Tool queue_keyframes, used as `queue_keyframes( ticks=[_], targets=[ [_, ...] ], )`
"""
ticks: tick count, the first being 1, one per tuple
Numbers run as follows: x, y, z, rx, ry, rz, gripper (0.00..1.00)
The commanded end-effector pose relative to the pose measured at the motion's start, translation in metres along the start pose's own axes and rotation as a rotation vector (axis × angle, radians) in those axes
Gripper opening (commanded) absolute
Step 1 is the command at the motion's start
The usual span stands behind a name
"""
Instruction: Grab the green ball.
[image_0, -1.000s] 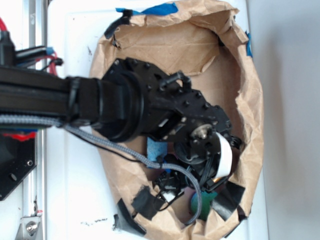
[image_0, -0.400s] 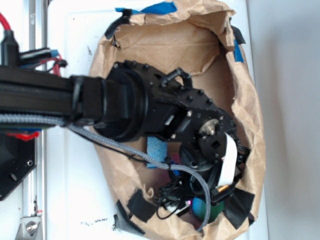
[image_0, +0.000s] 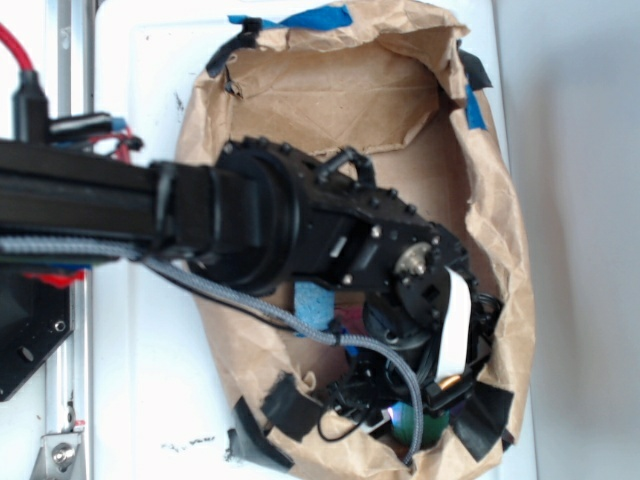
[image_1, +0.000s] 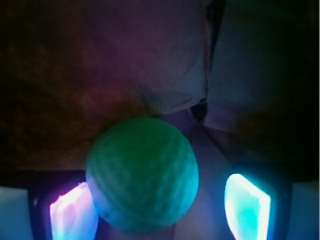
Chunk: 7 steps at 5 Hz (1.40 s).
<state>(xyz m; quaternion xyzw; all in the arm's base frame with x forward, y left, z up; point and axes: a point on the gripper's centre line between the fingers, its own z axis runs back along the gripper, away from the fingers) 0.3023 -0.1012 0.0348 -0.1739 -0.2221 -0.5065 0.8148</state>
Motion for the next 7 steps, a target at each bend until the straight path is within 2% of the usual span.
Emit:
queue_keyframes(
  ticks=[1,2,5,7],
  targets=[
    [0.025,-0.028,-0.005,-0.06,-0.026,-0.159,1.0],
    [0.024,-0.03,-0.004,-0.059,-0.029,-0.158,0.0],
    [0.023,-0.03,-0.004,-0.048,-0.013,-0.144,0.0],
    [0.026,-0.02,0.014,-0.012,-0.024,-0.086,0.0]
  ],
)
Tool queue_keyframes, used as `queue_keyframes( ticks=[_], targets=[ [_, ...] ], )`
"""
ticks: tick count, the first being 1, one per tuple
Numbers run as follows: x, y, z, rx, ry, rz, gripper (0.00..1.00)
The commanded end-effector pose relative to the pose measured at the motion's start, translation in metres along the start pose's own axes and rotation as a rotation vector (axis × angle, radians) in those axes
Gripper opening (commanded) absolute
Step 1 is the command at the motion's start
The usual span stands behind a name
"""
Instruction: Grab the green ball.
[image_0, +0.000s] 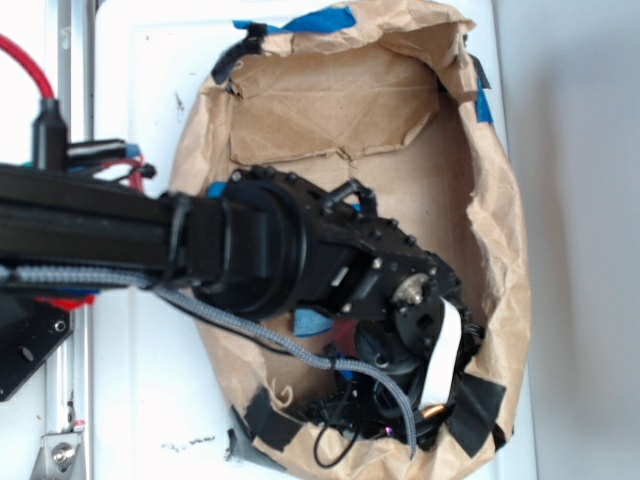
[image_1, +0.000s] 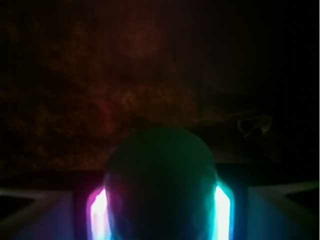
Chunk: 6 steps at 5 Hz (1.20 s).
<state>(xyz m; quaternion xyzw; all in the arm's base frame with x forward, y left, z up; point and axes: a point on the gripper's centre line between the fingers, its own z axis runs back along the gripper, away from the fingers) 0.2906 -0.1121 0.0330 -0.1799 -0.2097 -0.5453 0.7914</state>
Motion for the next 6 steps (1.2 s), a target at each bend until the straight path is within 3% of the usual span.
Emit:
queue_keyframes(
  ticks=[1,2,4,5,6],
  targets=[
    [0.029,0.005,0.043,0.009,-0.053,0.075,0.0],
    [0.028,0.009,0.068,-0.001,-0.035,0.19,0.0],
    [0.014,0.008,0.107,0.04,0.046,0.371,0.0],
    [0.011,0.0,0.126,0.039,0.152,0.477,0.0],
    [0.006,-0.003,0.132,0.123,0.307,0.722,0.0]
  ],
)
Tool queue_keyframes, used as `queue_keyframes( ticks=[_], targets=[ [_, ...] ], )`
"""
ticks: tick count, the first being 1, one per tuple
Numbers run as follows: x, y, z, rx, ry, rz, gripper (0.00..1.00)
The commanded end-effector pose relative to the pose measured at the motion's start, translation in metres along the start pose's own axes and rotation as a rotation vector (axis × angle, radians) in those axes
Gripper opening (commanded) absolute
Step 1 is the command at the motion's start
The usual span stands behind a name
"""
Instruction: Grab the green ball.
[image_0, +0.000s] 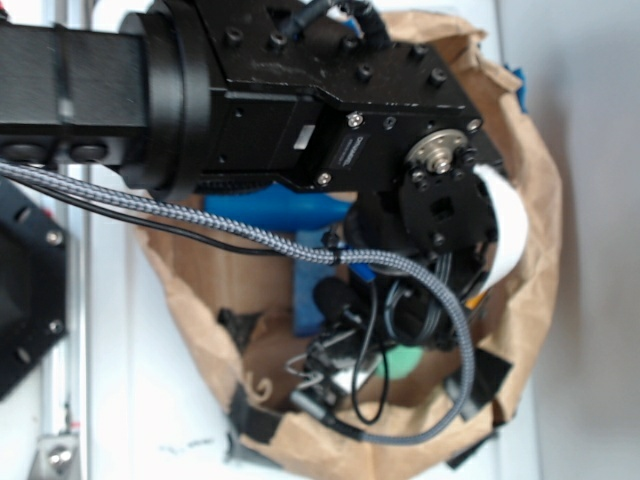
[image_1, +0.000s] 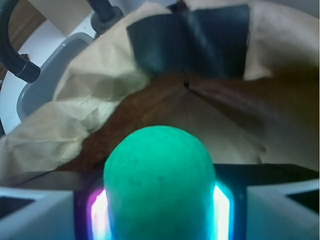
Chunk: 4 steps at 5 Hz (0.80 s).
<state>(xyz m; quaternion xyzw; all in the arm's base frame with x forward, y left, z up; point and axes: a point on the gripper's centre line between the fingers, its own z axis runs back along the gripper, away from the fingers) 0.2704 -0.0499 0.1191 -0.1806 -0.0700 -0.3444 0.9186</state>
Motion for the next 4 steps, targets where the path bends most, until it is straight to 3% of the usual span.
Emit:
queue_keyframes(
  ticks=[1,2,4],
  targets=[
    [0.002,-0.0098,0.0293,0.233,0.139,0.414,0.0],
    [-0.0013,-0.0083,0.0318,0.31,0.126,0.535,0.0],
    [-0.0029,-0.0037,0.0348,0.34,0.069,0.598,0.0]
  ],
)
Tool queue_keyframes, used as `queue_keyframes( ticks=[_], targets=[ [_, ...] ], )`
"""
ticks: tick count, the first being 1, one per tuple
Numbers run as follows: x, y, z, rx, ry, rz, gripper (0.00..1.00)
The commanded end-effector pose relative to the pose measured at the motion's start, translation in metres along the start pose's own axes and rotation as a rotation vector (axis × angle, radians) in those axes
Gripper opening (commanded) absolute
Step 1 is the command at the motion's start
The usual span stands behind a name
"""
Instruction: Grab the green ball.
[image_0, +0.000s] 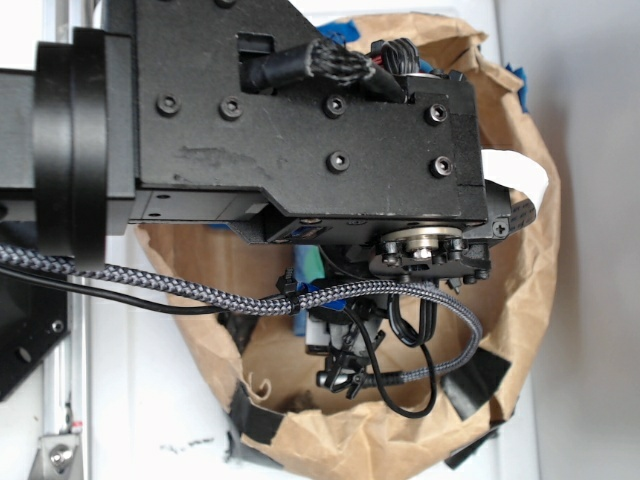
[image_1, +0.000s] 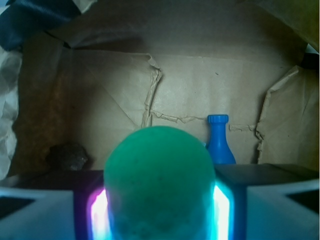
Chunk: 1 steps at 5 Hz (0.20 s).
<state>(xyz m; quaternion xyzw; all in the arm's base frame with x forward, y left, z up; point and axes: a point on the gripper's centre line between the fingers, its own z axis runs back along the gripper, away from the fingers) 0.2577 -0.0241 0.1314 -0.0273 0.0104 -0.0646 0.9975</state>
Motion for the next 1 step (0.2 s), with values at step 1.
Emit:
queue_keyframes(
  ticks=[1],
  targets=[
    [0.0096,-0.0139,0.019,0.012,-0.109,0.027,0.0]
  ],
)
